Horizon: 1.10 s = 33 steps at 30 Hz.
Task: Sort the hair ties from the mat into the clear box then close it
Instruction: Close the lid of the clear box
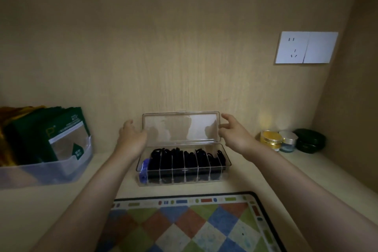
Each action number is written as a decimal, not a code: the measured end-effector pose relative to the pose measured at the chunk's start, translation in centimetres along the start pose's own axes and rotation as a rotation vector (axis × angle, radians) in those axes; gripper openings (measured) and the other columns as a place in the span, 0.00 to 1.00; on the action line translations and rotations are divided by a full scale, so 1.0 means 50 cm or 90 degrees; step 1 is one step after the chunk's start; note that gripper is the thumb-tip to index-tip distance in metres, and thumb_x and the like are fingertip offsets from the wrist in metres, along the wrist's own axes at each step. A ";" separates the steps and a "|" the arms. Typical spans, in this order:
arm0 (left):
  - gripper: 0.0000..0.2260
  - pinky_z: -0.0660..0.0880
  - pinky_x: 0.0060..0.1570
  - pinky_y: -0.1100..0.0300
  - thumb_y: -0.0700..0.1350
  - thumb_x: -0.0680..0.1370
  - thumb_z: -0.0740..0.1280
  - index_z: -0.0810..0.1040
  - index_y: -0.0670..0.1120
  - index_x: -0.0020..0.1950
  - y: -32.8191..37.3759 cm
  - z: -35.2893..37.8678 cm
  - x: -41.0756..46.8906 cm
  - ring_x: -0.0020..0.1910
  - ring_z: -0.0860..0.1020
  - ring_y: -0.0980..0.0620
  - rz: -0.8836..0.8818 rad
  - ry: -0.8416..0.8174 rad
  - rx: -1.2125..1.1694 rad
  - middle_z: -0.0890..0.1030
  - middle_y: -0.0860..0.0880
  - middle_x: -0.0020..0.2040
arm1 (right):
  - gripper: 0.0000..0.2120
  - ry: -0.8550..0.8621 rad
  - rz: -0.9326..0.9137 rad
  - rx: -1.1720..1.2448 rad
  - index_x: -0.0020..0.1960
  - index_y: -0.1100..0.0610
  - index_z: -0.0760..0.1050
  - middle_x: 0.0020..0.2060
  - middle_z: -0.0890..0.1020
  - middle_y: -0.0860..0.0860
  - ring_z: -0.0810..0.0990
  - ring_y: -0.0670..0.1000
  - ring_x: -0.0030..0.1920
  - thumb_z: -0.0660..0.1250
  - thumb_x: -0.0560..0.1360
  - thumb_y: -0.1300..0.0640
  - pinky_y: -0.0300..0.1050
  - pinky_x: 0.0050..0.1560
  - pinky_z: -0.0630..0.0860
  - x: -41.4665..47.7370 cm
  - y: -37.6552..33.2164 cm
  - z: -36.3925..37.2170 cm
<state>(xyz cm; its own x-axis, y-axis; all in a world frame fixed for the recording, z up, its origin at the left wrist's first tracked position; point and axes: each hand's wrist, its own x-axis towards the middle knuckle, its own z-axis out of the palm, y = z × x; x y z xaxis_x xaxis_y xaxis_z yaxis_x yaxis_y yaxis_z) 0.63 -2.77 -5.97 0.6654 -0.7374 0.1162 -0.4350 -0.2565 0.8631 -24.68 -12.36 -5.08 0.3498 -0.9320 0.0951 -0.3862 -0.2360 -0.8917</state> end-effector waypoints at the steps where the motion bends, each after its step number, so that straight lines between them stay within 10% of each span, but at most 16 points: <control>1: 0.30 0.61 0.72 0.51 0.48 0.82 0.62 0.55 0.43 0.80 -0.001 0.001 -0.002 0.75 0.64 0.43 -0.003 -0.040 -0.035 0.63 0.43 0.78 | 0.28 0.001 -0.007 0.008 0.79 0.49 0.57 0.63 0.77 0.52 0.77 0.43 0.48 0.62 0.82 0.55 0.37 0.44 0.72 0.006 0.000 0.005; 10: 0.24 0.66 0.65 0.58 0.51 0.83 0.61 0.62 0.52 0.78 -0.041 -0.033 -0.031 0.68 0.72 0.51 0.161 -0.070 -0.054 0.73 0.49 0.70 | 0.21 0.063 -0.116 -0.134 0.76 0.44 0.61 0.61 0.78 0.55 0.78 0.54 0.61 0.57 0.84 0.51 0.48 0.61 0.72 -0.011 0.023 -0.008; 16: 0.13 0.68 0.51 0.69 0.48 0.81 0.65 0.74 0.59 0.66 -0.087 -0.074 -0.072 0.57 0.77 0.57 0.312 -0.057 0.055 0.79 0.55 0.58 | 0.05 0.090 -0.227 -0.221 0.58 0.48 0.71 0.51 0.80 0.45 0.80 0.45 0.49 0.61 0.82 0.53 0.42 0.46 0.73 -0.081 0.054 -0.023; 28: 0.19 0.60 0.69 0.67 0.45 0.82 0.65 0.72 0.50 0.73 -0.151 -0.067 -0.120 0.73 0.67 0.57 0.361 -0.127 0.157 0.69 0.58 0.71 | 0.27 0.049 -0.274 -0.331 0.77 0.44 0.63 0.65 0.70 0.45 0.71 0.42 0.62 0.62 0.81 0.60 0.23 0.59 0.63 -0.161 0.123 0.010; 33: 0.25 0.48 0.73 0.67 0.49 0.83 0.63 0.61 0.55 0.79 -0.150 -0.054 -0.132 0.78 0.54 0.59 0.424 -0.146 0.255 0.56 0.60 0.77 | 0.28 0.062 -0.303 -0.471 0.77 0.46 0.64 0.76 0.65 0.50 0.68 0.50 0.72 0.65 0.79 0.57 0.41 0.72 0.65 -0.166 0.128 0.018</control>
<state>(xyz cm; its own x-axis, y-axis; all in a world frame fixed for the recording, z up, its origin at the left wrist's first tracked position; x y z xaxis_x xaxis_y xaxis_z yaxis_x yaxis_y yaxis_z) 1.14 5.68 -11.87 0.0683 -0.9127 0.4029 -0.9095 0.1091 0.4012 -29.31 -5.88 -11.97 0.5532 -0.7010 0.4500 -0.6835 -0.6908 -0.2359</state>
